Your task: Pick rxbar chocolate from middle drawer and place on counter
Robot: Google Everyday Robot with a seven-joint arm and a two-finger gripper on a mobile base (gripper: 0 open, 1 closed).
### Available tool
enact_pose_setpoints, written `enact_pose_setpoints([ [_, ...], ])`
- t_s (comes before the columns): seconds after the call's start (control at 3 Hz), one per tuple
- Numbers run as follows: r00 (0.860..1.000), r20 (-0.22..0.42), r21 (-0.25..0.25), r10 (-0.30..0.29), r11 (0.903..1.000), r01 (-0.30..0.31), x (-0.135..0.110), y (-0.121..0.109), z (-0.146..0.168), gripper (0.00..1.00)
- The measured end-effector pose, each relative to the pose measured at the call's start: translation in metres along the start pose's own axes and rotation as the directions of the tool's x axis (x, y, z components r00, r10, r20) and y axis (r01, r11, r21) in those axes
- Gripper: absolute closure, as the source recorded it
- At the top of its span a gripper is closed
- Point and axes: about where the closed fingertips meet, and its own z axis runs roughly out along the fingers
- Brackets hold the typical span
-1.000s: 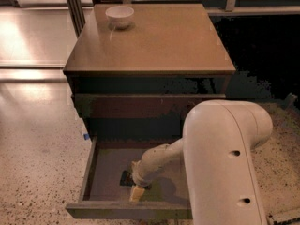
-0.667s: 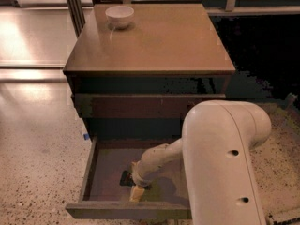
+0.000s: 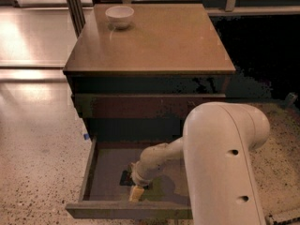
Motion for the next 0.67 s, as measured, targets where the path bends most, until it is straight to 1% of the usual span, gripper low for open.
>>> enact_pose_setpoints([
  [0.33, 1.000, 0.000, 0.000, 0.000, 1.0000, 0.000, 0.0000, 0.0000, 0.0000, 0.44],
  [0.67, 1.000, 0.000, 0.000, 0.000, 1.0000, 0.000, 0.0000, 0.0000, 0.0000, 0.68],
])
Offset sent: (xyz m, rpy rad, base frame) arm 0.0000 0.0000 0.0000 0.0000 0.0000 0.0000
